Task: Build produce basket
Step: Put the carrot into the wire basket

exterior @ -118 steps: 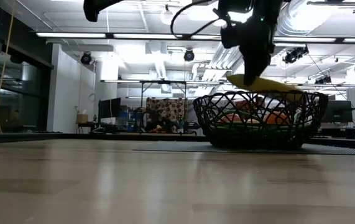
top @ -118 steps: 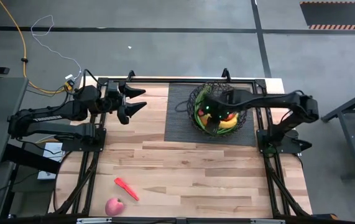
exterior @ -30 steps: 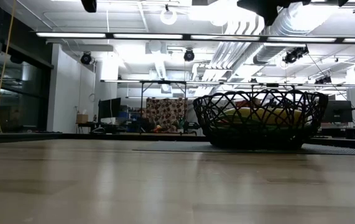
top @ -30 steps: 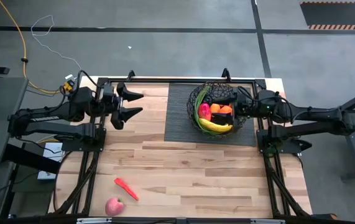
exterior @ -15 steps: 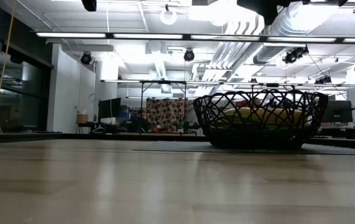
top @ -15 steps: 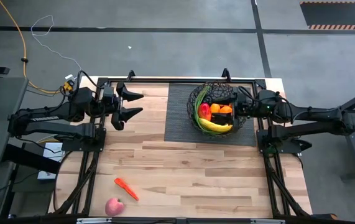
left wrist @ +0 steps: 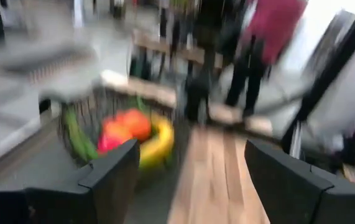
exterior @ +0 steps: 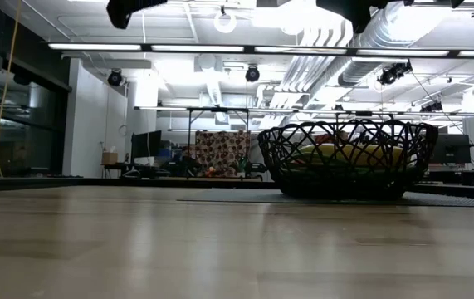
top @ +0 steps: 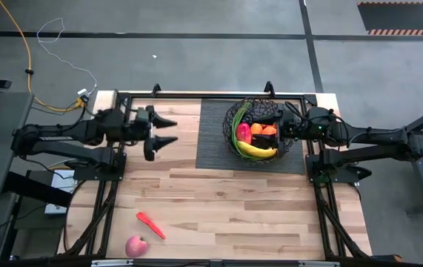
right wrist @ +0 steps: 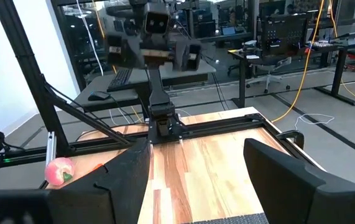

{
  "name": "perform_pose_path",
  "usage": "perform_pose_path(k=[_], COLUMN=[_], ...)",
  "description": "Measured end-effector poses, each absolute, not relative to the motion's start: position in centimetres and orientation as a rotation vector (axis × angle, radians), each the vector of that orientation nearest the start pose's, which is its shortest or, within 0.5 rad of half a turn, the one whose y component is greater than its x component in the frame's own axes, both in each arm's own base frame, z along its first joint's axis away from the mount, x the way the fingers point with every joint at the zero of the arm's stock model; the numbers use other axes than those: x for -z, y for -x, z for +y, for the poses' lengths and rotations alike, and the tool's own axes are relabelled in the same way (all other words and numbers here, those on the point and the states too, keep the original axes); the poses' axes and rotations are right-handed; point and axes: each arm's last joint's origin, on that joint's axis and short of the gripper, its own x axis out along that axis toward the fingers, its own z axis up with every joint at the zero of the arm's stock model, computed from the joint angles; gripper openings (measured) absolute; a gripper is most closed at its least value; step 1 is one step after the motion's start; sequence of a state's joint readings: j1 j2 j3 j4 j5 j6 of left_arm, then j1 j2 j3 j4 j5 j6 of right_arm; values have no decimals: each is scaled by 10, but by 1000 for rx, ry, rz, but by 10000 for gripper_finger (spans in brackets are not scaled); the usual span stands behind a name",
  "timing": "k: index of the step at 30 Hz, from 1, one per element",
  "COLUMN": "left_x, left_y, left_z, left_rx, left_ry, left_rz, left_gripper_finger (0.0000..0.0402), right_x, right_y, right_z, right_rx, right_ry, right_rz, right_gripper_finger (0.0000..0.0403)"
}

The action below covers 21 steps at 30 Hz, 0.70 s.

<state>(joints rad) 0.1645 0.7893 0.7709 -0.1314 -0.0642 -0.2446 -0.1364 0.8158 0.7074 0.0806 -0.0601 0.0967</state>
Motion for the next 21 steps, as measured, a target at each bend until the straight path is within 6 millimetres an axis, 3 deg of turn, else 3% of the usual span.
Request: perform_pose_path(k=[10, 17, 21], left_x=[-327, -286, -260], left_y=[-187, -185, -189], left_z=[-12, -63, -92], left_rx=[0, 166, 232], left_ry=[309, 146, 47], left_rz=[709, 1162, 1288], left_gripper_finger=[335, 346, 346], right_x=[-326, -326, -326], right_y=[-184, -184, -184], right_z=[-24, -24, -24], right_rx=[81, 82, 82], right_ry=[-99, -100, -100], right_rz=[25, 26, 30], right_gripper_finger=[250, 250, 250])
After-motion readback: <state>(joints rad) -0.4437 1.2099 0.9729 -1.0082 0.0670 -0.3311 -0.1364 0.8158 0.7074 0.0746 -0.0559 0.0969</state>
